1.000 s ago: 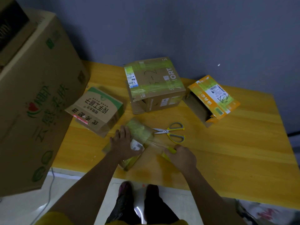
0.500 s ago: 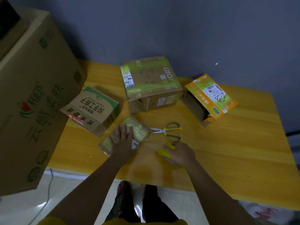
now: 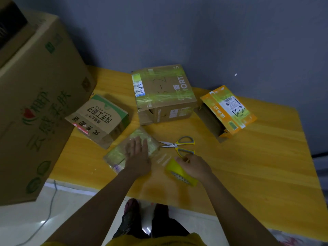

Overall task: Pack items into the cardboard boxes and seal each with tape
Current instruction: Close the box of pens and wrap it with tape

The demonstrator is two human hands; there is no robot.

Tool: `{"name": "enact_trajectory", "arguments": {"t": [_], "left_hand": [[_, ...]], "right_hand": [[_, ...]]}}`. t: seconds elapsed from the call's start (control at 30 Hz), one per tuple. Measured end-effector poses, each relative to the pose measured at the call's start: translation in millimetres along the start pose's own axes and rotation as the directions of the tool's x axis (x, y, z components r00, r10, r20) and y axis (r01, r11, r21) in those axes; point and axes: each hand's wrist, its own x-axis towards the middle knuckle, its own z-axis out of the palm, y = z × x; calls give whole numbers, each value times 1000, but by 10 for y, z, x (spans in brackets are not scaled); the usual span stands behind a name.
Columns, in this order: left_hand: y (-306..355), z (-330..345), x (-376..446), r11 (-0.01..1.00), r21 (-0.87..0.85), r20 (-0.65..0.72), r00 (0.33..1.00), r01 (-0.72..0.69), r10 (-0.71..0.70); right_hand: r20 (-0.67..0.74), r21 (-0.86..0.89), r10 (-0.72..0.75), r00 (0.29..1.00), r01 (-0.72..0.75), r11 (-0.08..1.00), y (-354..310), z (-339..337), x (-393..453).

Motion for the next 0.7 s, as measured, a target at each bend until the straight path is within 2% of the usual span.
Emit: {"name": "enact_trajectory", "arguments": {"t": [0.1,0.13,0.2,0.33,0.43,0.5,0.6,0.7], "left_hand": [[126,-6,-45,999,-46,-46,999,-8,6],[161,-9,-53,997,-71,-51,999,5,-9],[226,-15,-46,994,-95,-26,998,48,-51],[352,26,-17,974,-137,100,981,180,-167],[400,111,5,966,-127,69,974,224,-217],[410,146,24,958,-149,61,969,247,-240],[442,194,26,955,-166,87,968,246,-234],[473,235,18,957,-164,111,968,239,-223]], "right_hand": [[-125,140,-28,992,46,989,62,-88,149],[-179,119,-47,983,69,991,101,-115,248],[-222,-32,-112,969,107,994,184,-159,486],[-164,-295,-224,961,169,940,224,-170,837],[-51,-554,-325,944,244,796,201,-77,1022],[6,-646,-342,940,265,716,157,-69,1096],[95,-700,-306,947,282,656,116,-167,1157],[130,-608,-237,963,266,748,62,-410,1124]]}}
